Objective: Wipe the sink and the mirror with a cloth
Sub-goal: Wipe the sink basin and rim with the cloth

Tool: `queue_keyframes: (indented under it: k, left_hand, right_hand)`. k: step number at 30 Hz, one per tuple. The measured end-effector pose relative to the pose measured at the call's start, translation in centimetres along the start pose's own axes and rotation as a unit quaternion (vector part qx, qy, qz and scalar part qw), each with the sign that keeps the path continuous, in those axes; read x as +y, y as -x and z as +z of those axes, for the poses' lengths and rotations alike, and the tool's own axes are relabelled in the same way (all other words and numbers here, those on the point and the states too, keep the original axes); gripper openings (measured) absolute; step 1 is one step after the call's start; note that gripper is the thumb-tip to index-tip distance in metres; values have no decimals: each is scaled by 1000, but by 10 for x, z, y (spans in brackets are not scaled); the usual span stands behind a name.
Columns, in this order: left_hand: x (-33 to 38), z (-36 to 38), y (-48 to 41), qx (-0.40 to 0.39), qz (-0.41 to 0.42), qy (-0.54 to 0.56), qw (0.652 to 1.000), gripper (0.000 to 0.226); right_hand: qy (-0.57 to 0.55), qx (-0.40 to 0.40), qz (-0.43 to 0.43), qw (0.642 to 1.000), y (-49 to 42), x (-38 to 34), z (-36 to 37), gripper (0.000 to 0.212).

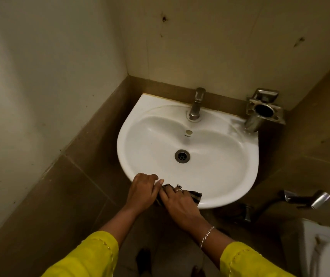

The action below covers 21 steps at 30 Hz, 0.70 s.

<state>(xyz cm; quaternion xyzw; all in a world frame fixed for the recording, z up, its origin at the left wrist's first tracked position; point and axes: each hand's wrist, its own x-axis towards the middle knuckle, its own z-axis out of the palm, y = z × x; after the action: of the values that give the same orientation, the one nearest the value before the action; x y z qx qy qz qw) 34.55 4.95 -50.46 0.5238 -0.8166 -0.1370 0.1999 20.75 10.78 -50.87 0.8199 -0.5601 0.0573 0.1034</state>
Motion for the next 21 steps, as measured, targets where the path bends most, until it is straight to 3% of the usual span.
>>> queue_keyframes:
  k: [3,6,12,21]
  left_hand:
    - [23,11,7,9,-11,-1,1000,52]
    - [38,19,9,4,-16,-7,1000,60]
    - [63,25,9,-14,-23,12,1000,65]
    - [90,41,4,-81,-10,10,997,72]
  right_hand:
    - [-1,22,-31,999,13,19,-1,59]
    - [-12,22,-61,998,28,42,-2,62]
    - [-11,-21,-131,991,53,100,-6,46]
    - [-48,-74,-129,988,80,199,-9,43]
